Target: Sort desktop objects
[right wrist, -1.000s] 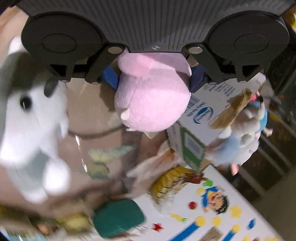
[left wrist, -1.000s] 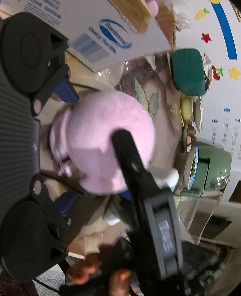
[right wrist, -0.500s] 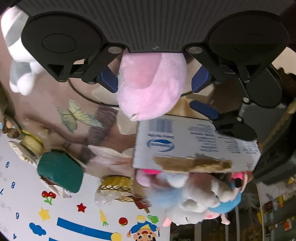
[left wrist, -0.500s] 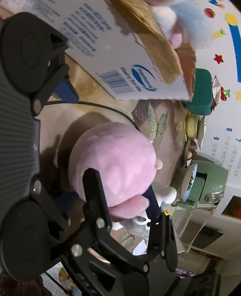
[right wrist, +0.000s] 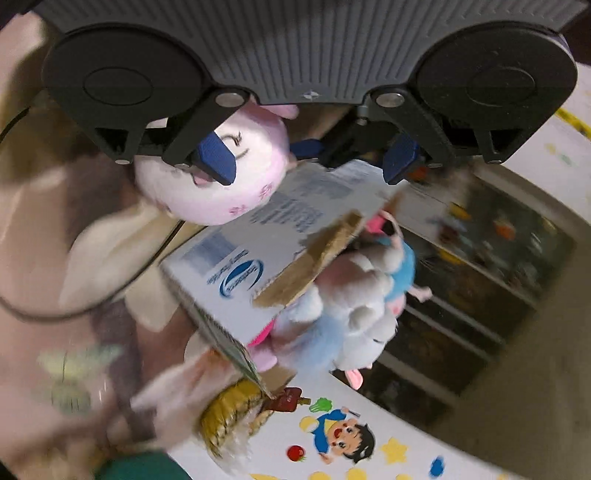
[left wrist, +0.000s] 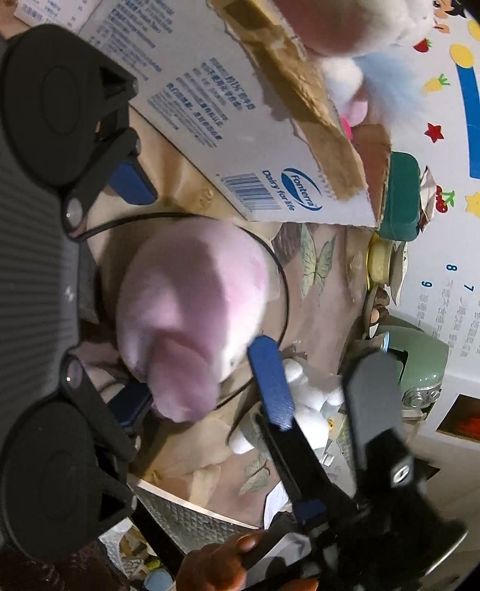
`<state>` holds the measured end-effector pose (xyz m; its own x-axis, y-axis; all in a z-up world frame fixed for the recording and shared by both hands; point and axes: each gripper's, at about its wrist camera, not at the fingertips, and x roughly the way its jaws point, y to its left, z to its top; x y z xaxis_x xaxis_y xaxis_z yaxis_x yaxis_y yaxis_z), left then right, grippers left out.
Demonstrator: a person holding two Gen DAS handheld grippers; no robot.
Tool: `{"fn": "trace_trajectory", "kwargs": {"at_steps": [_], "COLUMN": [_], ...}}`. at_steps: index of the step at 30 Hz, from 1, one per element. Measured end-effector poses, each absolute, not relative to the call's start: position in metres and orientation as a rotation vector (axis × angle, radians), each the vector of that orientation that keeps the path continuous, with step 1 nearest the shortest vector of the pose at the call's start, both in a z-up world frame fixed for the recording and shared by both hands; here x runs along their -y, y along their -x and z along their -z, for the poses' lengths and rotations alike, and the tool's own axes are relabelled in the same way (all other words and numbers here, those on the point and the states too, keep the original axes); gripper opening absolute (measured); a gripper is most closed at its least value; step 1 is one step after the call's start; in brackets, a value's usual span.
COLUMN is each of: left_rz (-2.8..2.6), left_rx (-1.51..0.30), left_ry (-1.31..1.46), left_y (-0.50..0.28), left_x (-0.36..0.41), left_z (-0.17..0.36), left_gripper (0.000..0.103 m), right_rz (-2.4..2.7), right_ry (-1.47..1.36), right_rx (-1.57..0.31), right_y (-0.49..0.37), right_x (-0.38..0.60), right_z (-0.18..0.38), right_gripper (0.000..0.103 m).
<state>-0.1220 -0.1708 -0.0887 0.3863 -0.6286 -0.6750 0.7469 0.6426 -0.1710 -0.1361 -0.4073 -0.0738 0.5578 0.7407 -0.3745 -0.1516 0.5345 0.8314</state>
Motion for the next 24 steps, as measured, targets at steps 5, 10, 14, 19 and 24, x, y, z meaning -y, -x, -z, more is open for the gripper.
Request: {"fn": "trace_trajectory", "kwargs": {"at_steps": [5,10,14,19,24], "left_rz": [0.876,0.881,0.901,0.914,0.888], "left_rx": [-0.791,-0.764,-0.748,-0.727,-0.727], "left_ry": [-0.19,-0.25,-0.3,-0.346,-0.38], "left_y": [0.116,0.117,0.114,0.111,0.111], "left_x": [0.179,0.186,0.193,0.204,0.212], "left_z": [0.089,0.084,0.085,0.087,0.09], "left_gripper": [0.103,0.103,0.103,0.103,0.103], "right_rz": [-0.649,-0.63,-0.632,-0.632,-0.638], "right_ry": [-0.967,-0.975,-1.011,-1.079,-1.075], "right_rx": [-0.81,-0.802,-0.804,-0.788,-0.786], "right_y": [0.136,0.137,0.136,0.135,0.133], "right_x": [0.412,0.419,0.426,0.438,0.439], "right_z": [0.088,0.089,0.096,0.107,0.109], "right_gripper": [0.103,0.103,0.103,0.103,0.103]}}
